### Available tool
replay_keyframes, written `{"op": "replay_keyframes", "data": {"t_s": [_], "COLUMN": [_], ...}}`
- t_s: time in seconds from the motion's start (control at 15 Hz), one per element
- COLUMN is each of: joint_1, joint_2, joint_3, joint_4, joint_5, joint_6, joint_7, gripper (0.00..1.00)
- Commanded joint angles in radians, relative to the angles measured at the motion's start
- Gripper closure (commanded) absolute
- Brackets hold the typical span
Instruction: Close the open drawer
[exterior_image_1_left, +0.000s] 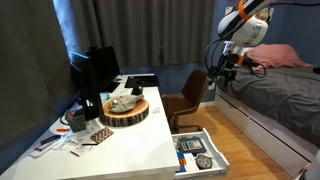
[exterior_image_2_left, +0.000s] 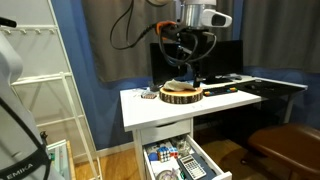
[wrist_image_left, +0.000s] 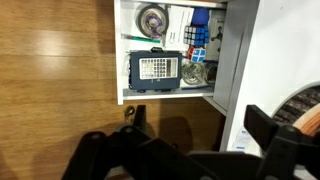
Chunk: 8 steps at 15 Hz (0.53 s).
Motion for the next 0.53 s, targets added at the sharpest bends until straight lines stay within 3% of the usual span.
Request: {"op": "replay_keyframes", "data": {"t_s": [0.0,0.27,0.47], "joint_1": [-0.027,-0.065,-0.096], "joint_2": [0.082,0.201,0.293], "joint_3": [-0.025,-0.028,-0.012], "joint_4": [-0.023,-0.034,-0.038], "joint_5": [0.171,0.320,0.359], "joint_6": [0.104,0.189,0.251], "joint_7": [-0.062,-0.145,-0.210], "gripper": [0.00,0.00,0.00]}}
